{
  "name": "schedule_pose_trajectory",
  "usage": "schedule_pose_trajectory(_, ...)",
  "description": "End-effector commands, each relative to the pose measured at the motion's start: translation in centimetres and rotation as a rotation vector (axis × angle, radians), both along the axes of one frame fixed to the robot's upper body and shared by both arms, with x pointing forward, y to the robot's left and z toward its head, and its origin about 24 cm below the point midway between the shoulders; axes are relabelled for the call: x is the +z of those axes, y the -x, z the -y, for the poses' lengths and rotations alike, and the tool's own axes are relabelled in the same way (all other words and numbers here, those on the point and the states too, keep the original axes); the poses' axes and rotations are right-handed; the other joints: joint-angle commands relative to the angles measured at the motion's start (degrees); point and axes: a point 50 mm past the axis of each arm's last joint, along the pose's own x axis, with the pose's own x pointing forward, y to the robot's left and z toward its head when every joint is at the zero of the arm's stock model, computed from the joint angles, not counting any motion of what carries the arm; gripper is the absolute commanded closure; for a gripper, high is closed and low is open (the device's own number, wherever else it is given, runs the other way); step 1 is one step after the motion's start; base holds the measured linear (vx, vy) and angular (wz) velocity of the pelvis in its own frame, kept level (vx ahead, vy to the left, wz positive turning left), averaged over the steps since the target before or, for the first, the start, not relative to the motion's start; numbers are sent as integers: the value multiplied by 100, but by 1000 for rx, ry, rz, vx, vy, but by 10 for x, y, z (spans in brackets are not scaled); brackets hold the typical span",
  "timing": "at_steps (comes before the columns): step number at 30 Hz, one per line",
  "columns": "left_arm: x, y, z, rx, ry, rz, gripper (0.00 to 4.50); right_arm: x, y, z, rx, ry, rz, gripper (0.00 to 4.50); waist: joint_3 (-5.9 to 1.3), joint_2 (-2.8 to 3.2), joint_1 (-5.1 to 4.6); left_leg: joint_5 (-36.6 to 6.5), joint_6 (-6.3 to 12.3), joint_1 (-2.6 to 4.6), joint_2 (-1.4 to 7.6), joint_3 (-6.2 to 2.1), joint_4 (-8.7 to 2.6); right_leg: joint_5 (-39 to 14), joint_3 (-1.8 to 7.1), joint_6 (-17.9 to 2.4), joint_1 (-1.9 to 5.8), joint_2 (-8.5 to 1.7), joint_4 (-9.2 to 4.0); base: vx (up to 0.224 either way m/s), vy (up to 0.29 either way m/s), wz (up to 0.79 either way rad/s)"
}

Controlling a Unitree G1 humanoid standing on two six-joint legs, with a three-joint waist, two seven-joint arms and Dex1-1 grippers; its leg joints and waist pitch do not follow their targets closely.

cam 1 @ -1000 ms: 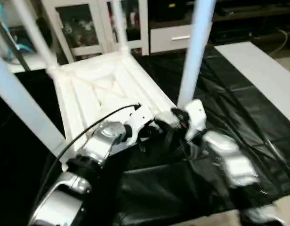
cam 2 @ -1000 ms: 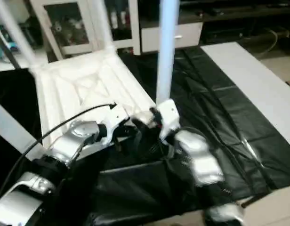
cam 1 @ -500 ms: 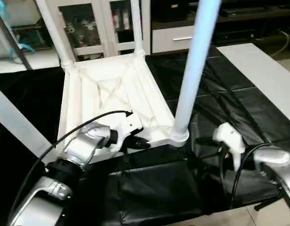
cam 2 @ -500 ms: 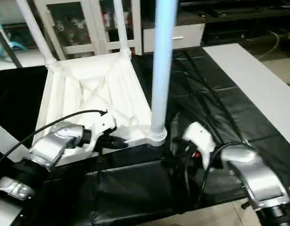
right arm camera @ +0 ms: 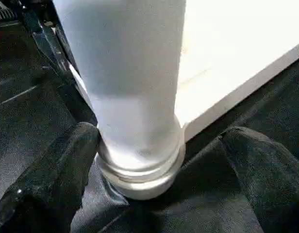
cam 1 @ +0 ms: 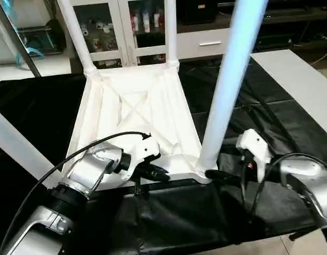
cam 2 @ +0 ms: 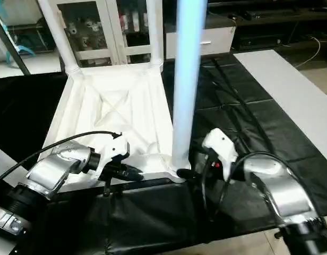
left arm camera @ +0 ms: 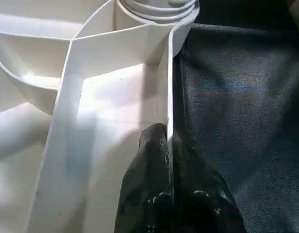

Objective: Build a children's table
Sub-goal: Rotate leg to tighten

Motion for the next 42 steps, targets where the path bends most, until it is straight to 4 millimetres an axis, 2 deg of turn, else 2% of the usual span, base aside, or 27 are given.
schedule_pose_trajectory(1, 0, 7, 9, -70, 11, -25, 450, 1, -4, -3, 14, 5, 7, 38, -319, -77, -30, -1912, -190, 261, 652, -361, -581, -828, 157, -1304, 96, -241, -278, 0, 0, 0)
schedule_pose_trajectory(3, 0, 8, 8, -68, 9, -27, 450, 0, -6, -5, 22, 5, 2, 48, -325, -72, -32, -1789, -146, 256, 647, -352, -571, -664, 154, -1322, 106, -235, -268, 0, 0, 0)
schedule_pose_trajectory(5, 0, 8, 8, -64, 7, -27, 450, -2, -7, -6, 29, 10, -2, 74, -338, -95, -20, -1508, -12, 234, 647, -347, -545, -401, 152, -1373, 127, -248, -236, 0, 0, 0)
schedule_pose_trajectory(7, 0, 9, 7, -59, 6, -28, 450, -5, -9, -8, 47, 19, -14, 83, -339, -106, -17, -1403, 88, 223, 645, -342, -529, -353, 148, -1417, 136, -255, -228, 0, 0, 0)
schedule_pose_trajectory(8, 0, 9, 7, -57, 5, -29, 450, -7, -10, -8, 55, 24, -20, 104, -329, -115, -21, -1425, 119, 220, 646, -339, -530, -441, 145, -1423, 130, -253, -238, 0, 0, 0)
schedule_pose_trajectory(11, 0, 10, 6, -53, 3, -30, 450, -9, -10, -9, 67, 32, -33, 122, -320, -112, -18, -1600, 60, 238, 652, -341, -535, -757, 155, -1393, 120, -255, -265, 0, 0, 0)
schedule_pose_trajectory(14, 0, 10, 5, -49, 2, -33, 450, -11, -11, -10, 65, 23, -39, 158, -328, -107, -25, -1541, 43, 237, 655, -351, -542, -662, 151, -1376, 121, -238, -244, 0, 0, 0)
schedule_pose_trajectory(18, 0, 11, 5, -49, 1, -36, 450, -12, -11, -10, 65, 18, -45, 182, -334, -118, -41, -1422, 120, 227, 643, -339, -522, -473, 149, -1434, 131, -241, -232, 0, 0, 0)
schedule_pose_trajectory(22, -1, 13, 6, -49, 3, -40, 450, -18, -8, -9, 60, 14, -68, 188, -335, -114, -39, -1431, 130, 231, 650, -343, -519, -555, 151, -1429, 133, -246, -238, 0, 0, 0)
schedule_pose_trajectory(25, -2, 12, 8, -29, 17, -37, 450, -22, -14, -9, -31, -21, -46, 189, -332, -100, -49, -1441, 147, 227, 641, -335, -515, -543, 150, -1449, 121, -239, -242, 0, 0, 0)
schedule_pose_trajectory(26, -2, 9, 12, 2, 34, -24, 450, -23, -20, -12, -113, -55, -24, 189, -327, -95, -76, -1515, 87, 204, 635, -346, -529, -638, 149, -1433, 125, -240, -247, 0, 0, 0)
schedule_pose_trajectory(27, -2, 9, 12, 2, 34, -24, 450, -23, -20, -12, -113, -55, -24, 189, -319, -105, -106, -1724, -17, 195, 628, -367, -548, -897, 141, -1381, 132, -247, -267, 0, 0, 0)
schedule_pose_trajectory(28, -2, 5, 15, 33, 41, -8, 450, -23, -24, -15, -167, -79, -9, 189, -317, -105, -117, -1837, -70, 203, 627, -375, -555, -1035, 137, -1339, 134, -245, -280, 0, 0, 0)
schedule_pose_trajectory(29, -3, 1, 19, 71, 49, 13, 450, -25, -29, -18, -232, -101, 7, 189, -300, -89, -154, -2085, -179, 224, 629, -370, -567, -1286, 157, -1292, 75, -243, -315, 0, 0, 0)
schedule_pose_trajectory(30, -3, -6, 24, 124, 58, 44, 450, -27, -33, -24, -293, -121, 22, 189, -294, -101, -194, -2360, -367, 253, 609, -377, -571, -1579, 154, -1225, 42, -231, -350, 0, 0, 0)
schedule_pose_trajectory(31, -4, -12, 29, 177, 63, 72, 450, -28, -37, -29, -355, -133, 35, 189, -302, -105, -213, -2447, -450, 253, 605, -404, -574, -1665, 146, -1189, 46, -237, -347, 0, 0, 0)
schedule_pose_trajectory(32, -4, -18, 34, 227, 69, 97, 450, -30, -42, -35, -424, -136, 49, 189, -303, -63, -249, -2521, -518, 245, 597, -418, -587, -1727, 142, -1146, 39, -231, -345, 0, 0, 0)
schedule_pose_trajectory(33, -3, -24, 40, 279, 76, 121, 450, -32, -45, -40, -475, -140, 54, 189, -296, -81, -282, -2753, -648, 250, 594, -437, -599, -1883, 126, -1049, 36, -222, -364, 0, 0, 0)
schedule_pose_trajectory(34, -3, -24, 40, 279, 76, 121, 450, -32, -45, -40, -475, -140, 54, 189, -296, -92, -301, -2930, -693, 279, 594, -440, -600, -2001, 133, -961, 2, -221, -396, 0, 0, 0)
schedule_pose_trajectory(36, -2, -30, 45, 343, 82, 147, 450, -33, -49, -47, -525, -139, 63, 189, -296, -84, -315, -2943, -623, 260, 588, -433, -598, -1933, 147, -919, -5, -228, -404, 0, 0, 0)
schedule_pose_trajectory(38, -1, -44, 58, 490, 37, 232, 450, -36, -60, -68, -630, -106, 79, 189, -298, -102, -353, -2876, -612, 277, 566, -417, -584, -1910, 144, -931, -31, -219, -427, 0, 0, 0)
schedule_pose_trajectory(39, -1, -44, 58, 490, 37, 232, 450, -36, -60, -68, -630, -106, 79, 189, -305, -70, -354, -2832, -593, 290, 554, -415, -562, -1982, 140, -931, -29, -231, -449, 0, 0, 0)
schedule_pose_trajectory(40, -1, -44, 59, 499, 32, 239, 450, -36, -61, -70, -638, -105, 80, 189, -305, -70, -354, -2832, -593, 290, 554, -415, -562, -1982, 140, -931, -29, -231, -449, 0, 0, 0)
schedule_pose_trajectory(41, 0, -51, 66, 558, -1, 292, 450, -34, -69, -82, -711, -101, 86, 189, -287, -64, -349, -2809, -504, 281, 561, -409, -556, -2060, 155, -897, -59, -245, -480, 0, 0, 0)
schedule_pose_trajectory(42, 0, -52, 68, 565, -3, 303, 450, -33, -71, -85, -733, -105, 87, 189, -287, -61, -367, -2857, -516, 277, 558, -422, -560, -2152, 141, -877, -48, -239, -478, 0, 0, 0)
